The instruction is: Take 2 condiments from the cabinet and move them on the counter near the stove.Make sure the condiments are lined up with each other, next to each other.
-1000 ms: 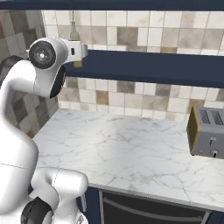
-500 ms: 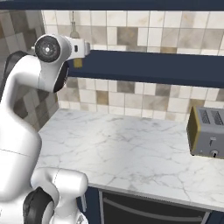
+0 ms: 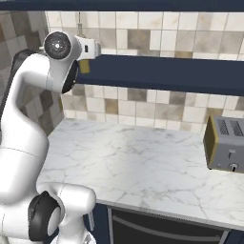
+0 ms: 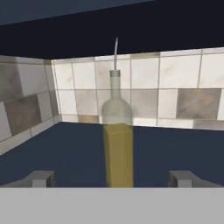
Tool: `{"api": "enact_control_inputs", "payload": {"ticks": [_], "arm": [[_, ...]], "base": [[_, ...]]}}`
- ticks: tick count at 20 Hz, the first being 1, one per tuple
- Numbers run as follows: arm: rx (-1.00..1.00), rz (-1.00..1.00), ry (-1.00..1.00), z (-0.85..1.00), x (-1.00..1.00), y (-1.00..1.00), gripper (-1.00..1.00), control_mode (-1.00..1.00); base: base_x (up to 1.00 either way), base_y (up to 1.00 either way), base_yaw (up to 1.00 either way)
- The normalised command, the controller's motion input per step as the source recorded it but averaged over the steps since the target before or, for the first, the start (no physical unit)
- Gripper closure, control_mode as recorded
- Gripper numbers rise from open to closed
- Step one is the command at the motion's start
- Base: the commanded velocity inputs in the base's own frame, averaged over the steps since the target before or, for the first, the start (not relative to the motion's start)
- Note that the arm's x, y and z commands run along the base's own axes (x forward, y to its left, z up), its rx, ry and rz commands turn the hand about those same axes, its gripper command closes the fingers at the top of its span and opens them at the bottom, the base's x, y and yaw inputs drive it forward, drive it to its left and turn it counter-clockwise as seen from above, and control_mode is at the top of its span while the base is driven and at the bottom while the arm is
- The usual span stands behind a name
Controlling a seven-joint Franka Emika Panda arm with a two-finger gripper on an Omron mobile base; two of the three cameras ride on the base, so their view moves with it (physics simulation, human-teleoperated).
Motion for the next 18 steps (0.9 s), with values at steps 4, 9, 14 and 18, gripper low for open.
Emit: {"api": "enact_control_inputs", "payload": {"ticks": [4, 9, 14, 18], "arm": [[0.0, 0.0, 0.02, 0.0, 0.19, 0.0, -1.0, -1.0], [0.0, 0.0, 0.02, 0.0, 0.24, 0.0, -1.0, -1.0], [0.0, 0.0, 0.03, 0.0, 0.23, 0.0, -1.0, -1.0], [0.0, 0.0, 0.03, 0.0, 0.25, 0.0, -1.0, -1.0]], "base": [[0.0, 0.0, 0.0], [0.0, 0.0, 0.0], [0.0, 0.0, 0.0], [0.0, 0.0, 0.0]]}}
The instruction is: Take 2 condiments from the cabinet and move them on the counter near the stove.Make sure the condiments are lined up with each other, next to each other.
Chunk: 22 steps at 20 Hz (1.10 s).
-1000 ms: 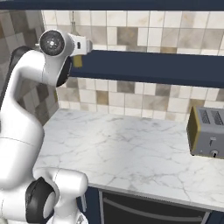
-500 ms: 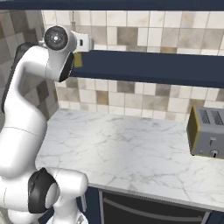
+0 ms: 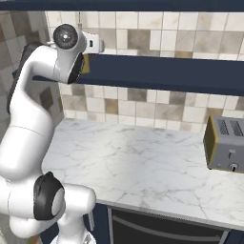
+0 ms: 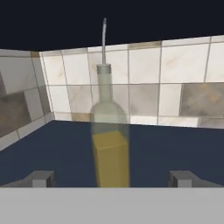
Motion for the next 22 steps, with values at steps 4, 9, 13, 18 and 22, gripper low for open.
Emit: {"api": "enact_control_inputs", "payload": {"ticks": [4, 9, 13, 18, 22], "arm": [[0.0, 0.0, 0.04, -0.02, 0.29, 0.0, -1.0, -1.0], [0.0, 0.0, 0.01, -0.06, 0.2, 0.04, -1.0, -1.0], [0.0, 0.0, 0.0, -0.08, 0.02, 0.18, -1.0, -1.0], [0.0, 0.0, 0.0, -0.06, 0.06, 0.15, -1.0, -1.0], [0.0, 0.0, 0.02, 0.0, 0.19, 0.0, -1.0, -1.0]], "base": [[0.0, 0.0, 0.0], [0.0, 0.0, 0.0], [0.0, 0.0, 0.0], [0.0, 0.0, 0.0], [0.0, 0.0, 0.0]]}}
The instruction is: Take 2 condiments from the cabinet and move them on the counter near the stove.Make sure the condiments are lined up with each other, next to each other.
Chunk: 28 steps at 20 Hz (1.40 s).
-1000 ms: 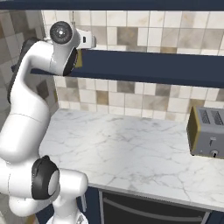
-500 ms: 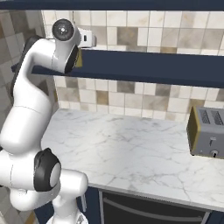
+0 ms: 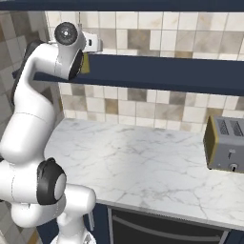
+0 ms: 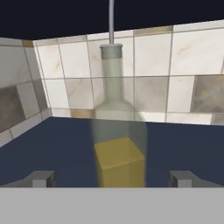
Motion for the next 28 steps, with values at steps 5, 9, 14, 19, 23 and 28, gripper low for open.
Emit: {"api": "enact_control_inputs", "payload": {"ticks": [5, 9, 14, 19, 23, 28], "arm": [[0.0, 0.0, 0.01, 0.0, 0.13, 0.0, -1.0, -1.0], [0.0, 0.0, 0.0, -0.01, 0.02, 0.0, -1.0, -1.0], [0.0, 0.0, 0.0, -0.01, 0.06, 0.0, -1.0, -1.0], [0.0, 0.0, 0.01, -0.04, 0.13, 0.0, -1.0, -1.0], [0.0, 0.0, 0.0, -0.03, 0.06, 0.0, -1.0, -1.0], [0.0, 0.0, 0.0, -0.05, 0.04, 0.02, -1.0, -1.0]], "base": [[0.0, 0.0, 0.0], [0.0, 0.0, 0.0], [0.0, 0.0, 0.0], [0.0, 0.0, 0.0], [0.0, 0.0, 0.0], [0.0, 0.0, 0.0]]}}
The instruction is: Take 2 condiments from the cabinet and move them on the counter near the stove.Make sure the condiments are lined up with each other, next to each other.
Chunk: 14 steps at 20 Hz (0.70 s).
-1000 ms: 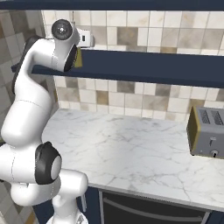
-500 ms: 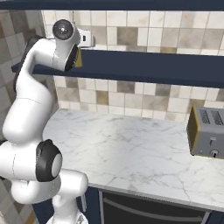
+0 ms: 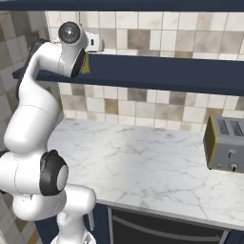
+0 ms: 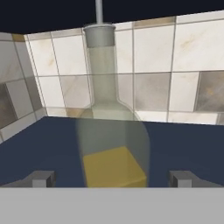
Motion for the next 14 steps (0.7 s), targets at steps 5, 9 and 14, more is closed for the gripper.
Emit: {"api": "enact_control_inputs", "payload": {"ticks": [5, 9, 14], "arm": [[0.0, 0.0, 0.0, -0.01, 0.04, 0.01, -1.0, -1.0], [0.0, 0.0, 0.0, 0.0, 0.0, 0.0, -1.0, -1.0], [0.0, 0.0, 0.0, 0.0, 0.01, 0.0, -1.0, -1.0]], "base": [[0.0, 0.0, 0.0], [0.0, 0.0, 0.0], [0.0, 0.0, 0.0]]}}
